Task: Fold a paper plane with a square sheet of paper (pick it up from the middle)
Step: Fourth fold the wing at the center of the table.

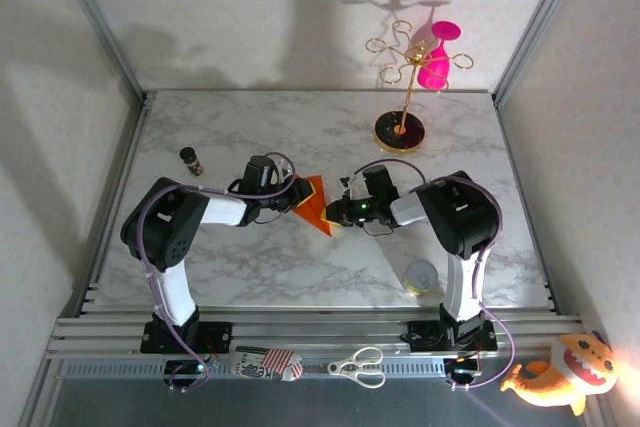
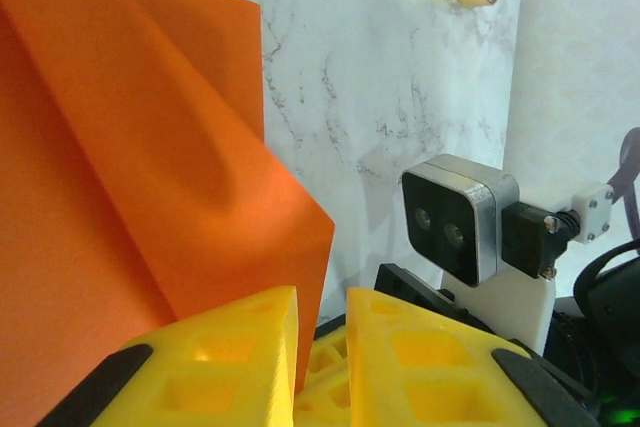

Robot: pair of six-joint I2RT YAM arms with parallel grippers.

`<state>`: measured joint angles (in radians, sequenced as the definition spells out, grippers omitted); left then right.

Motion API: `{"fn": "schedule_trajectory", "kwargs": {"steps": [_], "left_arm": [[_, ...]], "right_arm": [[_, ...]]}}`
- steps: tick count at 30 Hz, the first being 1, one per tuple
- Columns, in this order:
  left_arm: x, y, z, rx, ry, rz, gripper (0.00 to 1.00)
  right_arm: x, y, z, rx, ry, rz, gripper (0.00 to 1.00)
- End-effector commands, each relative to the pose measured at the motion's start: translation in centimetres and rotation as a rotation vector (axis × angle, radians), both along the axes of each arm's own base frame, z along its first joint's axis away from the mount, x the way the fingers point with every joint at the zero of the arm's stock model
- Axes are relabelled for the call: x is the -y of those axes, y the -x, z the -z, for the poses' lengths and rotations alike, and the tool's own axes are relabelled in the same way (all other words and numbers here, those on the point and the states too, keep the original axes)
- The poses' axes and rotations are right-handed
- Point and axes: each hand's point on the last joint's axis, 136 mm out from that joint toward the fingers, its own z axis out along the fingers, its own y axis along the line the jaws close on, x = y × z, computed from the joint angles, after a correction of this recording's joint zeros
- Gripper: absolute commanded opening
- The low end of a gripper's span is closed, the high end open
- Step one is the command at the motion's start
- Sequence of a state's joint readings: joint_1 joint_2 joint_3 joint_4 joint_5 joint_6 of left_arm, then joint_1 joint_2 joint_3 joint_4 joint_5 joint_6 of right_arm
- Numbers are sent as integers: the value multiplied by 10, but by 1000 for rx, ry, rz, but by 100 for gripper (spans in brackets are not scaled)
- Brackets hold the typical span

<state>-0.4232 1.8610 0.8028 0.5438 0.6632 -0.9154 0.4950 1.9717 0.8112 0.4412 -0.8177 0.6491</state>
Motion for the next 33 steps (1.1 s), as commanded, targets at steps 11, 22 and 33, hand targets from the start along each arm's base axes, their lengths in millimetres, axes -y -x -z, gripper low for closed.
{"fn": "schedule_trajectory", "kwargs": {"steps": [11, 22, 33], "left_arm": [[11, -5, 4, -1, 69, 19, 16], [13, -5, 17, -18, 52, 24, 16], [15, -7, 19, -18, 44, 30, 18]], "right_arm": [[51, 4, 72, -126, 272, 165, 2], [51, 4, 73, -132, 278, 163, 7], [54, 2, 76, -130, 316, 159, 14]]}}
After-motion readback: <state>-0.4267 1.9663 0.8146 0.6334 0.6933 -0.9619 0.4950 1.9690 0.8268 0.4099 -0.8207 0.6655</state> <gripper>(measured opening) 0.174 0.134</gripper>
